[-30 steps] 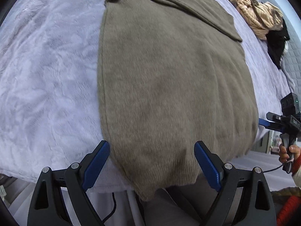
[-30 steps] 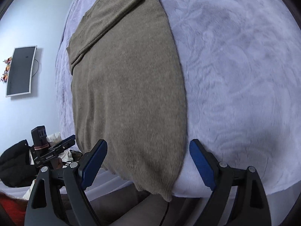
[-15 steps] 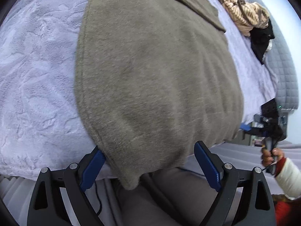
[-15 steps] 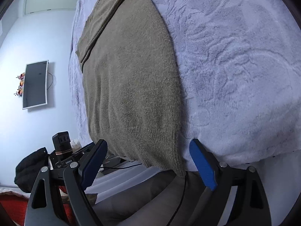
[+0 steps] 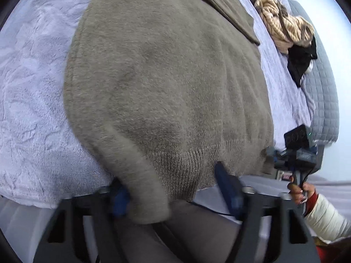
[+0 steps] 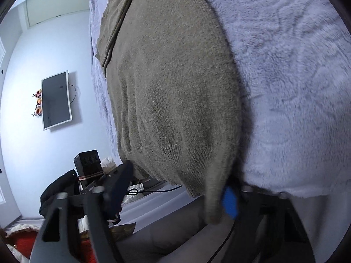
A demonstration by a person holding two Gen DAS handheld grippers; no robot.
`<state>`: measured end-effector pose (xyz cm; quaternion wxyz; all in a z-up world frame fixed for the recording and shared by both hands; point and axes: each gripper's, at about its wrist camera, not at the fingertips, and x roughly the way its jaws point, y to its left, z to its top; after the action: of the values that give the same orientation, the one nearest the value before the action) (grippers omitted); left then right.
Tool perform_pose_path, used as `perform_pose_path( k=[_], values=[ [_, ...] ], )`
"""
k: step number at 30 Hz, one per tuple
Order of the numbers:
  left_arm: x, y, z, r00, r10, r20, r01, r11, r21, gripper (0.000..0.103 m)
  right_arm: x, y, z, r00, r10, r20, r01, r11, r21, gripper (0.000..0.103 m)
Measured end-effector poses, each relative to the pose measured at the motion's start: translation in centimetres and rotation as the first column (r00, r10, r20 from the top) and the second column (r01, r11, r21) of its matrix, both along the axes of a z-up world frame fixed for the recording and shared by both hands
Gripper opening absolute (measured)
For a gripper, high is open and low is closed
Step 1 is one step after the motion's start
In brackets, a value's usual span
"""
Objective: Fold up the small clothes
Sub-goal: 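Grasp the ribbed hem with the left tool while the right tool grasps it too, then lift the hem with both tools and fold it up onto the collar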
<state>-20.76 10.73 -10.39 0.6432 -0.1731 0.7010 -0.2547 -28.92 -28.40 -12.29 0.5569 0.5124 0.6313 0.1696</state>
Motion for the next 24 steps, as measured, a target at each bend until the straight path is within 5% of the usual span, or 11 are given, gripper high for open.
perform_pose_path(
  k=[1,2,11,24],
  values=[
    [0.2,0.2,-0.3,1.000,0.017,-0.024,-0.018,0.999,-0.027,0.031,-0.1,-0.1,0.0,1.000,-0.008,-0.003,0.008,1.000,0.015,0.013],
    [0.3,0.5,-0.6,0.998,0.029,-0.051,-0.032,0.998,-0.057,0.022,-0.1,-0.1,0.3,1.000,-0.014,0.010,0.014,1.000,0.022,0.013],
    [3.4,1.8,3.7,0.992,0.128,-0.017,-0.129,0.966,-0.223,0.022,3.0,-0.9,3.4,0.980,-0.160,0.121,0.130,0.966,0.224,0.012],
    [14.6,1.9,9.3,0.941,0.313,0.126,-0.263,0.914,-0.310,0.022,15.4,-3.1,9.6,0.913,-0.272,0.304,0.150,0.917,0.369,0.009]
  ],
)
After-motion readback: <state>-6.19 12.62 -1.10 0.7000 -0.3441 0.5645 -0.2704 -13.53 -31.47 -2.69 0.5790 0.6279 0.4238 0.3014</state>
